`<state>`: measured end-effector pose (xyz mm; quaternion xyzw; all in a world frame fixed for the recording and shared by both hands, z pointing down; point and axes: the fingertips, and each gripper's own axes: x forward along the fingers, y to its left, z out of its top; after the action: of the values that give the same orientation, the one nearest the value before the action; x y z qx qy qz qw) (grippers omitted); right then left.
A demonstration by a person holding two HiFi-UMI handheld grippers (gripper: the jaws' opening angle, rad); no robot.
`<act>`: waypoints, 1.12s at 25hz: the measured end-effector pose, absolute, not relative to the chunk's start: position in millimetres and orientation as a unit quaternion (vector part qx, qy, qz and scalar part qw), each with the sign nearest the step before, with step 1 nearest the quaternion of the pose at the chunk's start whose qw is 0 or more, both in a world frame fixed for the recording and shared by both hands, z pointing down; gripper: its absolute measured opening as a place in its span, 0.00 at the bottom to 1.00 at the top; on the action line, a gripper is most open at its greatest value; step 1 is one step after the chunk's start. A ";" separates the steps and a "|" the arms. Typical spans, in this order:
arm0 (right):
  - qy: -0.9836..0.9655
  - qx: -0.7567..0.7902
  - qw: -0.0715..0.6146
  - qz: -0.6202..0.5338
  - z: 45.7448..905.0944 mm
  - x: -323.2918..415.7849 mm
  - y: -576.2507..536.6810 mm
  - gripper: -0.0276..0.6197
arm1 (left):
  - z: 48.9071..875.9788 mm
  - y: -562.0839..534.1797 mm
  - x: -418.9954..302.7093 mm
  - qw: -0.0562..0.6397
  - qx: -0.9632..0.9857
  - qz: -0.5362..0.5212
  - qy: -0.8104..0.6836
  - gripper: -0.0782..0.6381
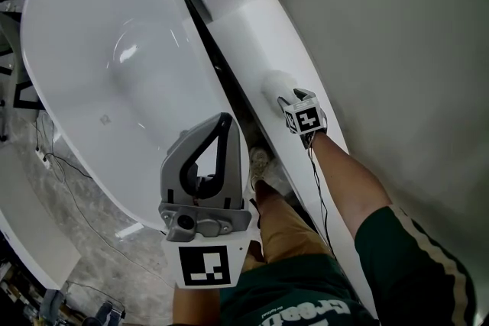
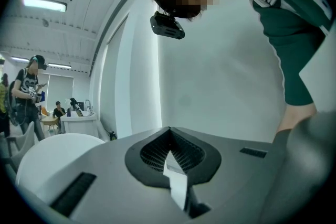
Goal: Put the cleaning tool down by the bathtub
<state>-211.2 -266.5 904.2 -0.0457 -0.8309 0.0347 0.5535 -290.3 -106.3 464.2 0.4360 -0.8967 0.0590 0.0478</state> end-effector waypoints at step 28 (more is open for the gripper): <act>-0.891 -0.055 0.450 0.002 792.0 -210.6 -243.3 0.39 | 416.9 -91.1 -267.7 0.030 0.451 0.063 -0.890 0.12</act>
<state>-210.6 -243.3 792.0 -0.0551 -0.8913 0.0016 0.4501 -267.7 -91.1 416.9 0.4514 -0.8896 0.0626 0.0302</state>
